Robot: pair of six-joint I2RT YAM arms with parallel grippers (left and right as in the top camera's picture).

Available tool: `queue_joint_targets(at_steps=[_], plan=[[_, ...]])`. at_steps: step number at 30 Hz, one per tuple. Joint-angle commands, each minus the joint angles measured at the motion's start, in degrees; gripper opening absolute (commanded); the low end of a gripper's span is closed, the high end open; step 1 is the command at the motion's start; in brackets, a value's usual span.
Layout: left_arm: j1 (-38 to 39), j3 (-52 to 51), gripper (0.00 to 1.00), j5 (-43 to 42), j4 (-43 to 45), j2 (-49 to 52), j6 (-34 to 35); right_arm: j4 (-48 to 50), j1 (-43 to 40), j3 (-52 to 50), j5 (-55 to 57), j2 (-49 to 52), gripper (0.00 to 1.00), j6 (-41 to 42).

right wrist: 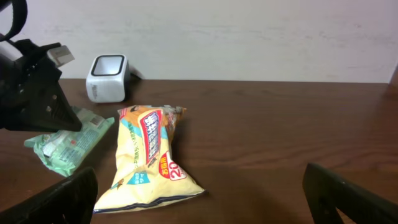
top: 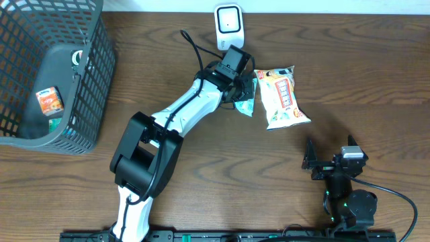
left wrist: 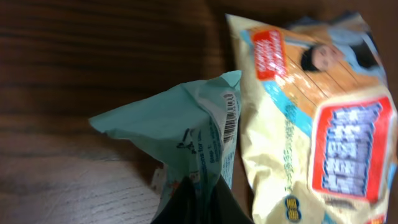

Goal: Scan the item barcode

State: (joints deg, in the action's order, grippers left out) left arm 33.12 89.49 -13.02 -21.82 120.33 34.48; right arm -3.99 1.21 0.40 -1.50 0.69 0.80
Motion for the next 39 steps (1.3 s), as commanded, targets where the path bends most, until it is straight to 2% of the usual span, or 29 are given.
queue_joint_targets(at_steps=[1, 19, 26, 28, 29, 31, 39], plan=[[1.5, 0.6, 0.07, 5.4, 0.8, -0.1, 7.9, -0.2, 0.5, -0.1, 0.3, -0.4, 0.99, -0.5], [5.5, 0.6, 0.07, 8.1, 8.2, 2.3, 7.8, -0.2, 0.5, -0.1, 0.3, -0.4, 0.99, -0.5], [6.6, 0.6, 0.08, 4.0, 13.0, 2.3, 7.5, -0.2, 0.5, -0.1, 0.3, -0.4, 0.99, -0.5], [6.8, 0.6, 0.08, 3.5, 14.1, 2.1, 4.7, -0.2, 0.5, -0.1, 0.3, -0.4, 0.99, -0.5], [6.6, 0.6, 0.07, 3.6, 14.1, 1.6, 1.2, -0.2, 0.5, -0.1, 0.3, -0.4, 0.99, -0.5], [5.9, 0.6, 0.07, 3.6, 13.4, 0.5, -1.3, -0.2, 0.5, -0.1, 0.3, -0.4, 0.99, -0.5], [0.2, 0.6, 0.07, 3.6, 6.0, -5.2, -1.5, -0.2, 0.5, -0.1, 0.3, -0.4, 0.99, -0.5]])
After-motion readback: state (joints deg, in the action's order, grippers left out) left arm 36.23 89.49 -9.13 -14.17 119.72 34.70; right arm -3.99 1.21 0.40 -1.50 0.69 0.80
